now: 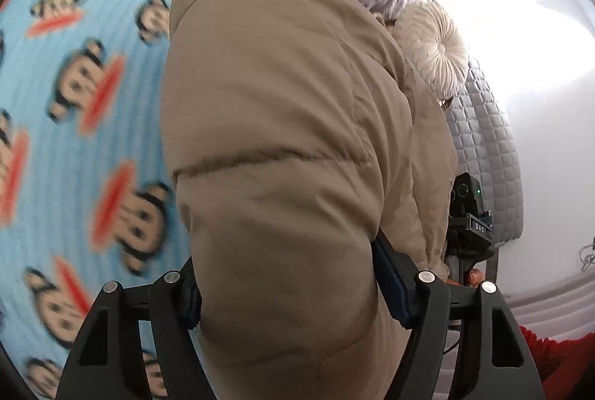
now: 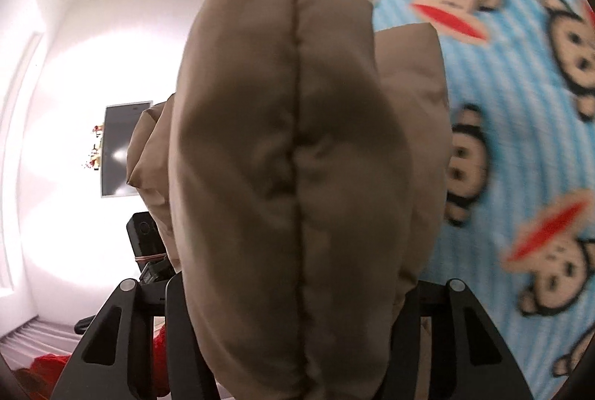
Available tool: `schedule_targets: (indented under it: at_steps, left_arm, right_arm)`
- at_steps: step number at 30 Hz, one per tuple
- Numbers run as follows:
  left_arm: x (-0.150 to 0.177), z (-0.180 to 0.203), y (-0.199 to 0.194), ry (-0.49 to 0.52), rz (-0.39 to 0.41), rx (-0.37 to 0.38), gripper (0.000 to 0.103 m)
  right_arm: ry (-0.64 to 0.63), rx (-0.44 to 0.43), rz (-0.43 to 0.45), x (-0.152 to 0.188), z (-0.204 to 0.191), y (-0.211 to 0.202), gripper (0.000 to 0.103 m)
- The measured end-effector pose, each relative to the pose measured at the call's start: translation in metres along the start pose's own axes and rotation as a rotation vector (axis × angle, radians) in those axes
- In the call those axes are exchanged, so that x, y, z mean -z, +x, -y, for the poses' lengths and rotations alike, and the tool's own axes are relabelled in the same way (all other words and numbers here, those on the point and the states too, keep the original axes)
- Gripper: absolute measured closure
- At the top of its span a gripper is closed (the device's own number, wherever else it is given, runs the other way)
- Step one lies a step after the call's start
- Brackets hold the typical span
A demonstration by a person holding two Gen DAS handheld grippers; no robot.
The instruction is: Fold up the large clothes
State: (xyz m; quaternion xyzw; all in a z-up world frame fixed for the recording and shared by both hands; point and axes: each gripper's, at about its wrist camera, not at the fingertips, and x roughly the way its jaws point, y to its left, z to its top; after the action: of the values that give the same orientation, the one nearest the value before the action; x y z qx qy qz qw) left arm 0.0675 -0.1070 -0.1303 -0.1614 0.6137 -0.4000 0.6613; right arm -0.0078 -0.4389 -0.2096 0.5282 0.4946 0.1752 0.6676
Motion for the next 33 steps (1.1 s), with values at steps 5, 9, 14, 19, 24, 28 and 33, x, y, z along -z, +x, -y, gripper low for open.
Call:
schedule_targets:
  at_steps: [5,9,14,19,24,28,33]
  left_arm:
    - [-0.026,-0.044,-0.056,0.012,0.037,-0.068,0.029]
    - [-0.041,-0.092,-0.086,-0.005,0.057,-0.131,0.029]
    - [-0.045,-0.154,-0.084,-0.087,0.046,-0.171,0.026]
    - [-0.032,-0.161,-0.102,-0.059,0.081,-0.208,0.026]
    - [-0.027,-0.141,-0.131,-0.012,0.189,-0.321,0.026]
    - [-0.043,-0.123,-0.153,0.061,0.270,-0.370,0.026]
    - [-0.078,-0.071,-0.120,0.160,0.271,-0.383,0.026]
  right_arm:
    - [-0.018,-0.037,-0.005,-0.011,-0.036,0.062,0.047]
    - [-0.023,-0.053,-0.033,-0.021,-0.055,0.132,0.047]
    - [0.011,0.062,-0.059,-0.028,-0.054,0.195,0.036]
    - [0.009,0.195,-0.004,-0.024,-0.069,0.180,0.033]
    - [-0.100,0.318,0.212,-0.003,-0.103,0.110,0.034]
    - [-0.128,0.135,0.166,0.008,-0.122,0.108,0.039]
    - [-0.086,0.235,0.030,0.007,-0.102,0.161,0.039]
